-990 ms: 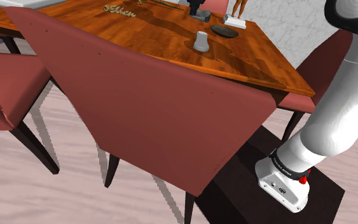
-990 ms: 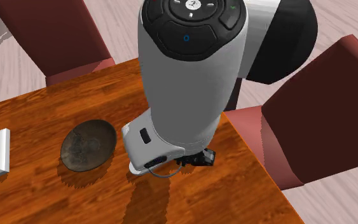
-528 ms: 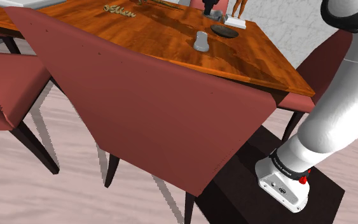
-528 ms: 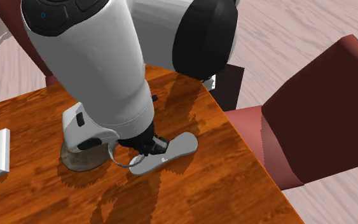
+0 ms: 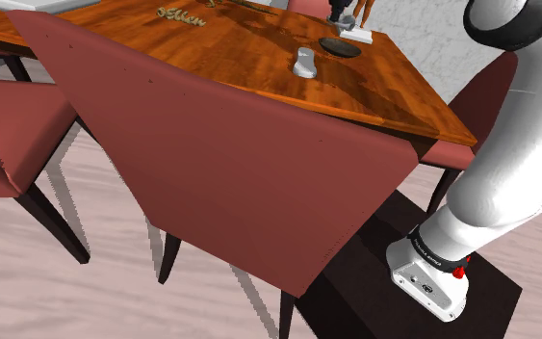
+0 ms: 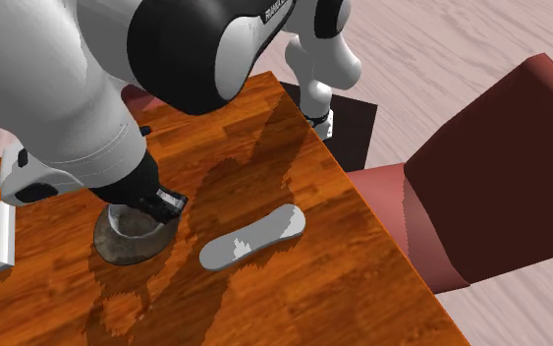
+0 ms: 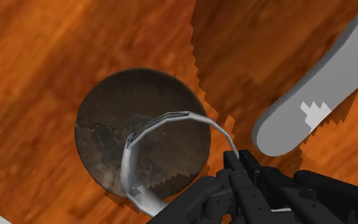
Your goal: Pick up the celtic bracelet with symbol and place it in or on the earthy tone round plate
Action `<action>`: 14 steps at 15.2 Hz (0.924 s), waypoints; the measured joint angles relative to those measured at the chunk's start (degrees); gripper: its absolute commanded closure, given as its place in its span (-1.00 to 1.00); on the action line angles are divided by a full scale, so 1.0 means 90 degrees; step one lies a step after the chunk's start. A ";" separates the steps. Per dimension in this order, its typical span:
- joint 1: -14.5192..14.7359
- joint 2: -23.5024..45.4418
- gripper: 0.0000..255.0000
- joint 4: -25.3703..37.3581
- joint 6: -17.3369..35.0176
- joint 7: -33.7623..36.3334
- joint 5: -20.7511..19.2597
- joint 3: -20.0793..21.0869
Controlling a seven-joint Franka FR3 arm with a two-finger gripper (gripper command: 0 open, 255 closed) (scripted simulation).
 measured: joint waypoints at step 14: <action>-0.0391 -0.0094 1.00 -0.1064 0.0969 -0.0467 0.0070 -0.0127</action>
